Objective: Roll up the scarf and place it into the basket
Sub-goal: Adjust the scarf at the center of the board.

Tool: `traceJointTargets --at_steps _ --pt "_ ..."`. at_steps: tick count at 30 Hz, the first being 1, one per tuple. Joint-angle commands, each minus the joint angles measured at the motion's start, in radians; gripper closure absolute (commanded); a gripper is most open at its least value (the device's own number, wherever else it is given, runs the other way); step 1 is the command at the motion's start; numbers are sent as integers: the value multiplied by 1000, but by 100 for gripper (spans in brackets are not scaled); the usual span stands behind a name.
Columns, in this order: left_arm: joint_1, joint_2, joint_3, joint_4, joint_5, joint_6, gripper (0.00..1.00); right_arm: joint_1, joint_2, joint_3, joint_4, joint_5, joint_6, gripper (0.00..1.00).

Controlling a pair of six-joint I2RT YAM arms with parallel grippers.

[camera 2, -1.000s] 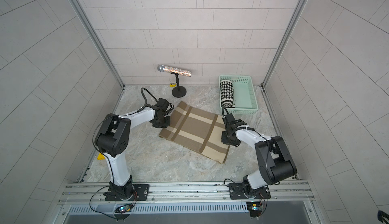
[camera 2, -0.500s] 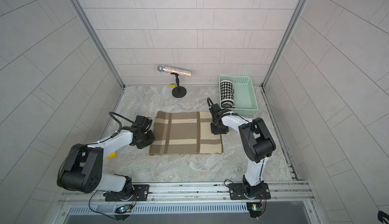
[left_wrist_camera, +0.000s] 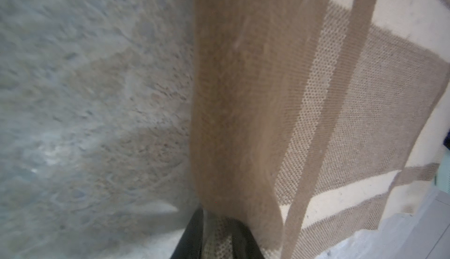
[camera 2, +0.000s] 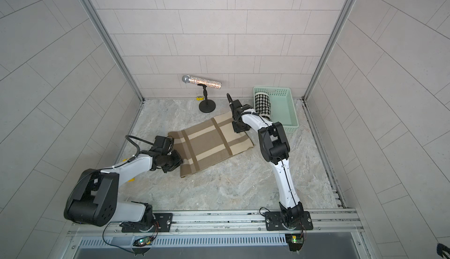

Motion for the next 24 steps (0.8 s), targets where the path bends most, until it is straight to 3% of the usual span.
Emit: traceJointTargets --at_steps 1,5,9,12,16,24 --pt "10 -62 53 -80 -29 8 65 1 -75 -2 -101 62 -42 54" --pt "52 -93 135 -172 -164 69 57 22 -223 -120 -63 106 -35 49" --pt "102 -47 176 -91 -256 76 37 91 -402 -294 -5 141 4 47" --pt "132 49 220 -33 -288 68 37 223 -523 -446 72 162 49 46" --pt "174 210 348 -62 -208 106 40 451 -576 -542 132 200 118 46" --pt "192 333 351 44 -112 140 55 815 -424 -458 209 299 124 45"
